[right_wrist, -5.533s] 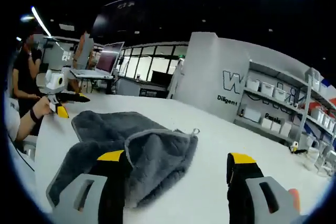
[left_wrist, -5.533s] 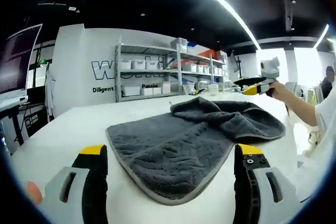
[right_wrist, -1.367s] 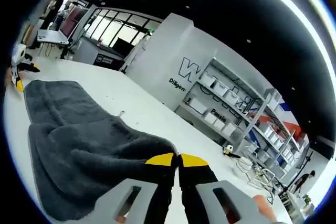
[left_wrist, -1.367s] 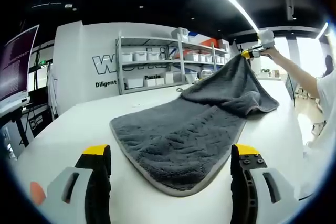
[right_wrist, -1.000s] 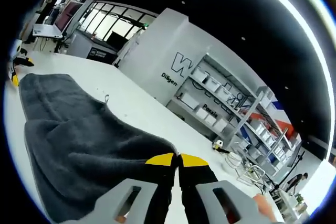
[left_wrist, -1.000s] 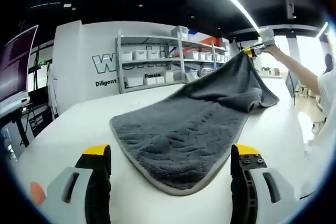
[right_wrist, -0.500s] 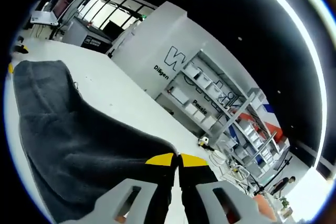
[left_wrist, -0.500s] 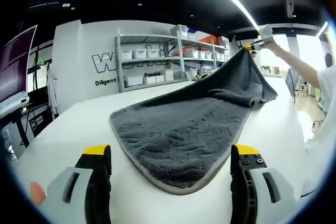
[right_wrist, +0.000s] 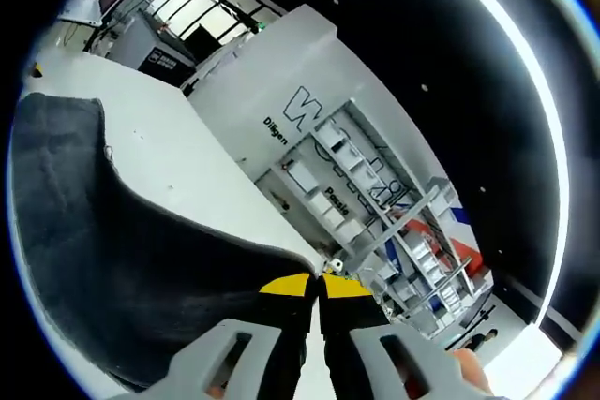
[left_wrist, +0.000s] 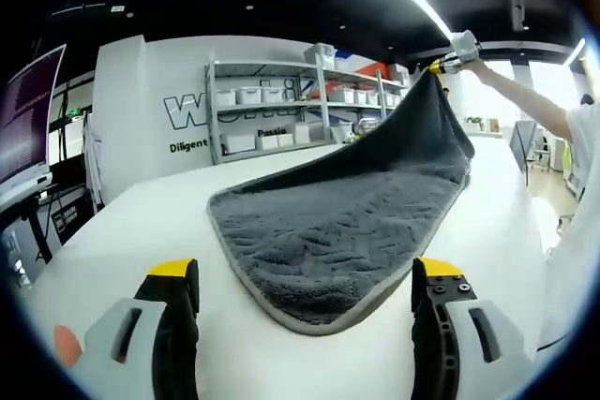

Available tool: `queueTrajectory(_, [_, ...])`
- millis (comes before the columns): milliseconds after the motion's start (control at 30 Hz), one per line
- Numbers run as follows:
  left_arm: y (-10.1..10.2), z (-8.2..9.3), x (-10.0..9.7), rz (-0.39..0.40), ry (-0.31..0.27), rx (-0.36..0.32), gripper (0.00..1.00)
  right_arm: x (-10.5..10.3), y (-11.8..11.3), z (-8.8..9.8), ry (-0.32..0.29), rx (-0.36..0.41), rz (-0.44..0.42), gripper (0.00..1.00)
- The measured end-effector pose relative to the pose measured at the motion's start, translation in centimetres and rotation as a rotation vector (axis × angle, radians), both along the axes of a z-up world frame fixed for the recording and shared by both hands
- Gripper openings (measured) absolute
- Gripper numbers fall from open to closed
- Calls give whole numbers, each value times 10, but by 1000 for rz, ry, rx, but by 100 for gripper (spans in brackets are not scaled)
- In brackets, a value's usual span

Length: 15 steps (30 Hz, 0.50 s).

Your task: Open the folded towel by lifting each exposed corner and separating the folded layers until the towel lies flat within the target outline without major curled edges

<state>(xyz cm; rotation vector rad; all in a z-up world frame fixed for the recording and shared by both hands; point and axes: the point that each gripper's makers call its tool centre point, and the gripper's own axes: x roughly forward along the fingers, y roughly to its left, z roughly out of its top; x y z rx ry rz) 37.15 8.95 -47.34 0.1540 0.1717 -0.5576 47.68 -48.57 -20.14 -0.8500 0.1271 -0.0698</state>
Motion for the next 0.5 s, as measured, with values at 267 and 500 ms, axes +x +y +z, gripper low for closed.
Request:
queueTrajectory(267, [-1, 1, 0, -4, -3, -1, 93, 14, 12, 10, -2, -23, 2, 0])
queueTrajectory(500, [-1, 1, 0, -7, -4, 0, 93, 25, 12, 0, 29, -47, -15, 0])
